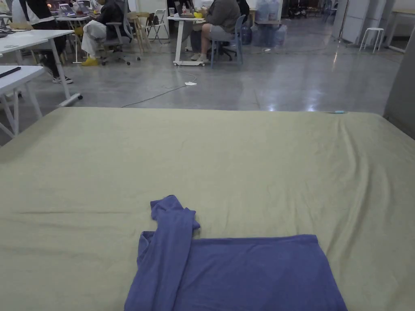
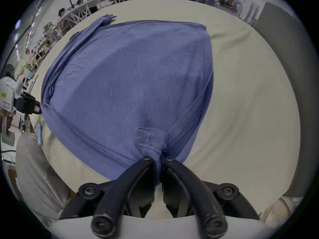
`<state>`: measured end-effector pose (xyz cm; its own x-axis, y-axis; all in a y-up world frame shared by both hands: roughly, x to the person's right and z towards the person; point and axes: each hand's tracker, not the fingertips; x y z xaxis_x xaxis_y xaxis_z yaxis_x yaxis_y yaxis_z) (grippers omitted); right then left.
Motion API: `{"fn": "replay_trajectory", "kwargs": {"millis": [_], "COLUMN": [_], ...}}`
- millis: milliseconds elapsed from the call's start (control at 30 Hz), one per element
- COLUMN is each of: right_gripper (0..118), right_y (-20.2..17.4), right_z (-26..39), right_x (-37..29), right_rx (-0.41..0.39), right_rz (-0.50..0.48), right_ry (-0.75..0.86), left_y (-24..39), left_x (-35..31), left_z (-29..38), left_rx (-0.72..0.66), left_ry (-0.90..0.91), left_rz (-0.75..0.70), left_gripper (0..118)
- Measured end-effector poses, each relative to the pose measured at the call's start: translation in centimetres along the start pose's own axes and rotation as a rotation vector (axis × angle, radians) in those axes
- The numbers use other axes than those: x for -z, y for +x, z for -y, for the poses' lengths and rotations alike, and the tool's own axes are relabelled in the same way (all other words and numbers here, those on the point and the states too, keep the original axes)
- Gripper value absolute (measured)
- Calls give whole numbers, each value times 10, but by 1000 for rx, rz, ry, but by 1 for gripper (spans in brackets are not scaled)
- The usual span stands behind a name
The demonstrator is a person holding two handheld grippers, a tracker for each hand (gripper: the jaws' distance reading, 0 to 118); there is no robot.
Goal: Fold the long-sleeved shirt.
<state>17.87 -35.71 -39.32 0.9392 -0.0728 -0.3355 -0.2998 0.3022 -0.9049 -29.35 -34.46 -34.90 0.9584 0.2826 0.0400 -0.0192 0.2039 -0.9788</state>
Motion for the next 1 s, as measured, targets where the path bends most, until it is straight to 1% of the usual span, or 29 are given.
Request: {"fn": "replay_trajectory", "kwargs": {"millis": [33,67,100,133,167,267,300,333,367,400,433,467,500,533,567,600,633,700,733,767,800,833,867,900,933,967,1000], "right_gripper": [87,105,108,108,108,108,103,73,22,0,0,0,0,0,0,0,0,0,0,0,0,0,0,0,0,0,0], "right_y": [0,-2,-4,-6,-7,-14,-17,-21,-24,-29,-34,-41,-45,-47,-48,-48,-49,-52,-52,-50,-49,-47,-46,-45,-44,-43,-42], "right_z": [-3,-5,-7,-9,-10,-11,-10,-8,-5,-3,-1,5,5,4,0,-3,-8,-15,-18,-24,-25,-26,-26,-29,-28,-27,-25], "right_x": [-15,-36,-57,-76,-92,-114,-114,-112,-106,-100,-92,-83,-77,-72,-68,-65,-69,-69,-68,-72,-70,-66,-62,-61,-57,-53,-50], "right_rx": [-2,-14,-21,-26,-12,28,49,65,71,80,90,80,78,62,78,85,78,59,59,71,87,104,119,128,137,147,152], "right_rz": [-7,29,46,53,29,-25,-36,-44,-60,-59,-49,-16,-32,-69,-123,-144,-146,-135,-130,-131,-146,-167,-176,-176,-173,-164,-153], "right_ry": [52,119,189,253,294,348,337,321,308,297,278,301,280,260,256,263,273,285,295,309,320,323,320,314,308,300,291], "left_y": [1,3,5,6,8,10,9,7,7,5,1,-6,-12,-13,-15,-17,-18,-18,-17,-18,-19,-23,-26,-30,-32,-36,-39], "left_x": [-18,-37,-59,-75,-85,-93,-90,-85,-80,-71,-63,-60,-59,-62,-65,-67,-68,-63,-58,-48,-29,-21,-9,10,25,41,57], "left_z": [2,7,15,20,24,30,34,38,40,39,37,29,16,-1,-27,-54,-90,-173,-210,-253,-291,-319,-354,-376,-389,-403,-413], "left_rx": [-1,11,12,-6,-15,-7,-24,-43,-47,-55,-89,-125,-143,-160,-158,-140,-120,-85,-46,-25,-38,-45,-100,-115,-129,-184,-195], "left_ry": [66,144,223,273,329,316,260,240,233,232,227,211,194,208,243,253,268,315,333,331,282,261,273,262,245,279,275], "left_rz": [34,51,74,79,93,85,70,47,22,3,-2,23,85,132,139,133,130,72,12,-34,-8,-10,-28,-42,-79,-110,-111], "left_gripper": [102,118,117,117,117,116,107,58,2,0,0,0,0,0,0,0,0,0,16,61,109,117,116,116,116,116,116]}}
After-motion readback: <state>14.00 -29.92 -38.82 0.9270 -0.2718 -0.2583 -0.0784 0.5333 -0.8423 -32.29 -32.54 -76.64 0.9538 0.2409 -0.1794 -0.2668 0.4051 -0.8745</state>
